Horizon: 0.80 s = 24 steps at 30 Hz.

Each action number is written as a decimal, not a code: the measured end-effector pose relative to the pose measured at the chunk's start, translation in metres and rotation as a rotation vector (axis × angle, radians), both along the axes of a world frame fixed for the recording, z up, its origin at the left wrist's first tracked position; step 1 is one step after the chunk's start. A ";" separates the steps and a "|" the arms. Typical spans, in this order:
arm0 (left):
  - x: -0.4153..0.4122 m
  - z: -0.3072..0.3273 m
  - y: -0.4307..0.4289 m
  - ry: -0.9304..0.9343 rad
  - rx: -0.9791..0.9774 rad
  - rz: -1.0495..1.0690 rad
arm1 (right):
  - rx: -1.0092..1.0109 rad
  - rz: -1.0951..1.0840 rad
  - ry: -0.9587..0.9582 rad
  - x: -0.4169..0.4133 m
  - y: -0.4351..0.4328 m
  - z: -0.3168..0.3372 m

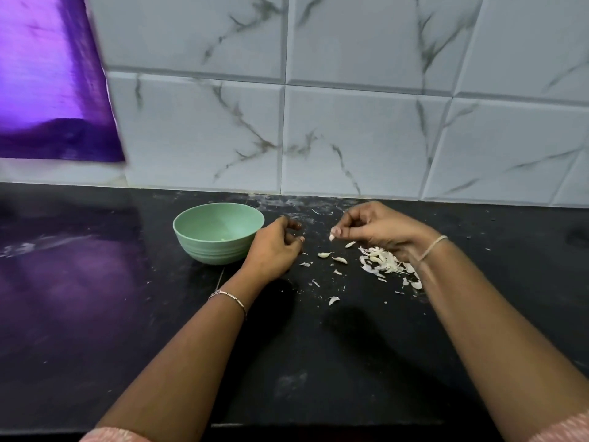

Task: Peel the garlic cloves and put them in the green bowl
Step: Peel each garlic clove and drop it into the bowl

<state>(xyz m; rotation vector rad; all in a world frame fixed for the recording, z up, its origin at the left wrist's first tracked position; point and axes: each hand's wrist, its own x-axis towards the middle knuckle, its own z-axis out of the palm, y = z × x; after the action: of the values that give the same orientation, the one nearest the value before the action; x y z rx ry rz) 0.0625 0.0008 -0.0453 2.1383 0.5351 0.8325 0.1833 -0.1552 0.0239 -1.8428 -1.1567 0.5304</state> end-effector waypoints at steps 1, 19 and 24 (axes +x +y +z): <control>0.000 0.000 0.000 -0.003 0.003 0.003 | 0.014 0.008 0.012 0.000 -0.001 -0.004; -0.002 0.004 -0.010 -0.025 0.147 -0.076 | -0.052 -0.044 -0.218 0.001 0.003 -0.034; 0.003 0.002 -0.023 -0.141 0.105 -0.162 | 0.142 -0.138 0.230 -0.011 0.006 -0.049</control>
<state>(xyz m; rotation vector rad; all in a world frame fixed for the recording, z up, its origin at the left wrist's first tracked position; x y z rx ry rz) 0.0657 -0.0218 -0.0431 2.1644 0.2470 0.9294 0.1725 -0.1491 -0.0253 -1.6766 -0.8845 0.5507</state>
